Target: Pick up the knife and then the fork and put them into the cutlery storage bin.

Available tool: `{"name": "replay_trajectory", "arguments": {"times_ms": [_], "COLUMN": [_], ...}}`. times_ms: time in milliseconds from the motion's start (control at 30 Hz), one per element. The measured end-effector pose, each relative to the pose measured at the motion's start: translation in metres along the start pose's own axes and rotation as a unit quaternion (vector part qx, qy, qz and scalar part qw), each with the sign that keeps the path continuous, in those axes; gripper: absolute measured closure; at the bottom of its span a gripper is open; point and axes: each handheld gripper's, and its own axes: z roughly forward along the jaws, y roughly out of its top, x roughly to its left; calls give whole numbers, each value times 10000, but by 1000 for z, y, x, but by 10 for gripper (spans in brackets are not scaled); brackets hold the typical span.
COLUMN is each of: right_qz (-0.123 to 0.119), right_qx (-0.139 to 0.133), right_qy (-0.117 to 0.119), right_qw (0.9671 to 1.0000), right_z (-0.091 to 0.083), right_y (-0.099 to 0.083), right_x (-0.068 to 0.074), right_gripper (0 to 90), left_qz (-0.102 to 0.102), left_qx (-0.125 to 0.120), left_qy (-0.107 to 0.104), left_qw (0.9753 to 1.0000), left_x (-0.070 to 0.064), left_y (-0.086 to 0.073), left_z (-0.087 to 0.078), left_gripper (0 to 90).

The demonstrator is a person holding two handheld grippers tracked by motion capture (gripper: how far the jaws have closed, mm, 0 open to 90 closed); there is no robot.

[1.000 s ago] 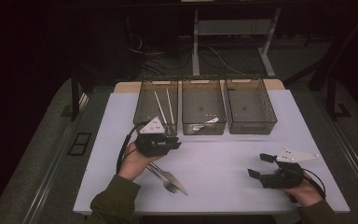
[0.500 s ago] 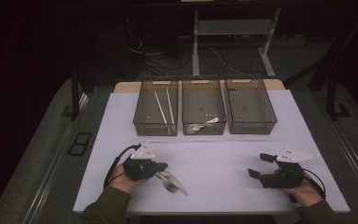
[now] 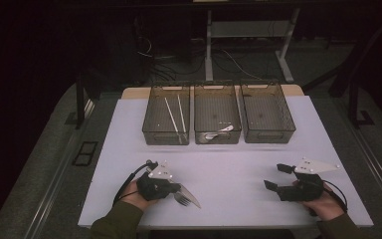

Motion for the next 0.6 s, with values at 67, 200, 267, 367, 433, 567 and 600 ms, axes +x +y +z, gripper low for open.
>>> {"name": "replay_trajectory", "arguments": {"times_ms": [67, 200, 267, 367, 433, 567, 600], "right_qz": [-9, -24, -33, -31, -26, -12, 0], "right_qx": [8, -1, 1, 10, 10, 17, 24], "right_qy": [-2, -5, -8, -13, -13, -11, -11], "right_qw": [10000, 10000, 10000, 10000, 10000, 10000, 10000], "right_z": [0, 0, 1, 1, 1, 1, 1], "right_y": [0, 0, 0, 0, 0, 0, 0], "right_x": [0, 0, 0, 0, 0, 0, 0], "right_gripper": [205, 206, 206, 206, 206, 206, 205], "left_qz": [31, 63, 110, 134, 195, 200, 206], "left_qx": [6, -28, -35, -60, -35, -72, -83], "left_qy": [-1, 46, 67, 129, 144, 166, 160], "left_qw": [10000, 10000, 9999, 9998, 9997, 9996, 9996], "left_x": [0, 0, 1, 3, 5, 9, 10], "left_y": [1, 5, 7, 13, 16, 22, 23], "left_z": [2, 6, 9, 14, 17, 23, 24], "left_gripper": [890, 890, 890, 889, 890, 889, 890]}}
